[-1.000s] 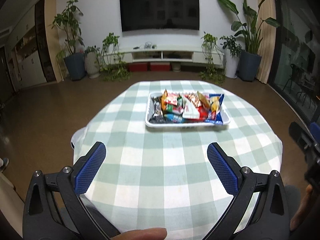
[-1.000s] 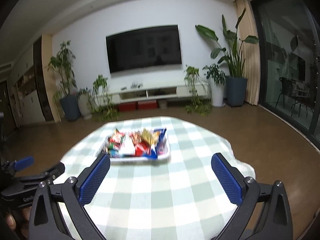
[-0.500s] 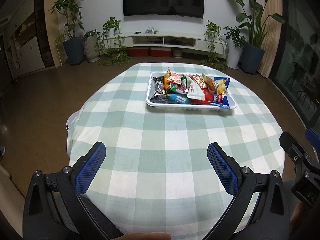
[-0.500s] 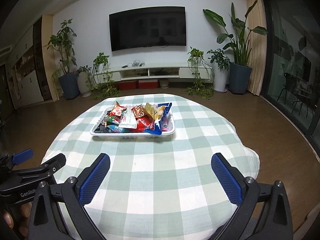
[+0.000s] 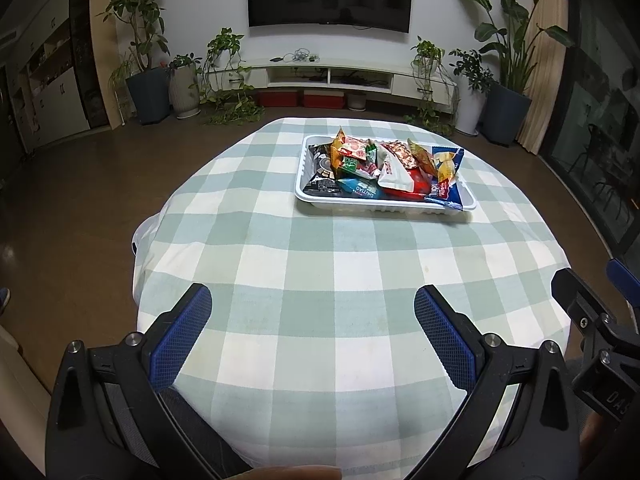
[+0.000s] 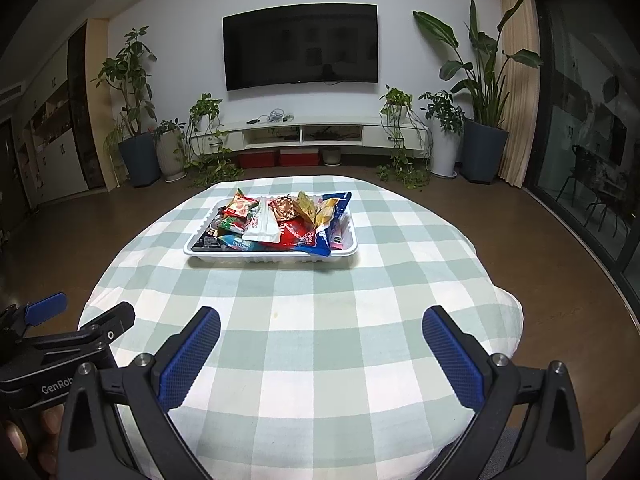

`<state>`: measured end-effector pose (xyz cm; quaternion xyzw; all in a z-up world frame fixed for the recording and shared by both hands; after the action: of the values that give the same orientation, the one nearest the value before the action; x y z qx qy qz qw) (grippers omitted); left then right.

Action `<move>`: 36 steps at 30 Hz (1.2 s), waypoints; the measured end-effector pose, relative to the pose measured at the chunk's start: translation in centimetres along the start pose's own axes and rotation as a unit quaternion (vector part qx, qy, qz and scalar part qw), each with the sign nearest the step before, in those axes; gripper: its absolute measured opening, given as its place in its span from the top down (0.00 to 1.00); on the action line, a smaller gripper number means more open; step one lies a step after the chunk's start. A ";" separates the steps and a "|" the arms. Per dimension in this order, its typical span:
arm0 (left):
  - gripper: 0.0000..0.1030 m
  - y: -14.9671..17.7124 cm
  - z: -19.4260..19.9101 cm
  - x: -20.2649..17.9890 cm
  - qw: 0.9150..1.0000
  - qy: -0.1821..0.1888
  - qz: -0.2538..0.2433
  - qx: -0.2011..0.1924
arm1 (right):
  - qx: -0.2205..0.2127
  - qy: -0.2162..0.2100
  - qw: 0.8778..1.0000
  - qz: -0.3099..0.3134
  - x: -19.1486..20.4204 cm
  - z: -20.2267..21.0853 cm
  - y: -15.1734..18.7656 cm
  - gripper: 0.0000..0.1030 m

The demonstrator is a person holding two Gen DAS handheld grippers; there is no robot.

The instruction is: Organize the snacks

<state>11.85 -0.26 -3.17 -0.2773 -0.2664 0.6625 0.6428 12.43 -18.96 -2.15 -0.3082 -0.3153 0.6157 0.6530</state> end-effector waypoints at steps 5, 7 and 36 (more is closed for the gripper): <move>0.00 0.2 -0.1 -0.1 1.000 0.001 -0.001 0.002 | 0.002 -0.001 1.000 0.000 0.1 0.0 0.1 0.00; 0.00 0.3 -0.1 -0.1 1.000 0.001 -0.001 0.002 | 0.002 -0.001 1.000 0.000 0.1 0.0 0.1 0.00; 0.00 0.6 -0.2 -0.2 1.000 0.001 -0.001 0.006 | 0.005 -0.001 1.000 0.001 0.2 0.0 0.4 0.00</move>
<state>11.52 -0.48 -3.72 -0.2740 -0.2618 0.6633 0.6453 12.22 -18.71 -2.46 -0.3044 -0.3122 0.6185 0.6537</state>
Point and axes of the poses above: each gripper's, at about its wrist camera, not at the fingertips, and z roughly against the way its jaws point, x to its left, y to its underside, the point moved 8 cm from there along -z, roughly the way its jaws point, and after that the axes turned 1 degree about y, right-handed, at the moved point
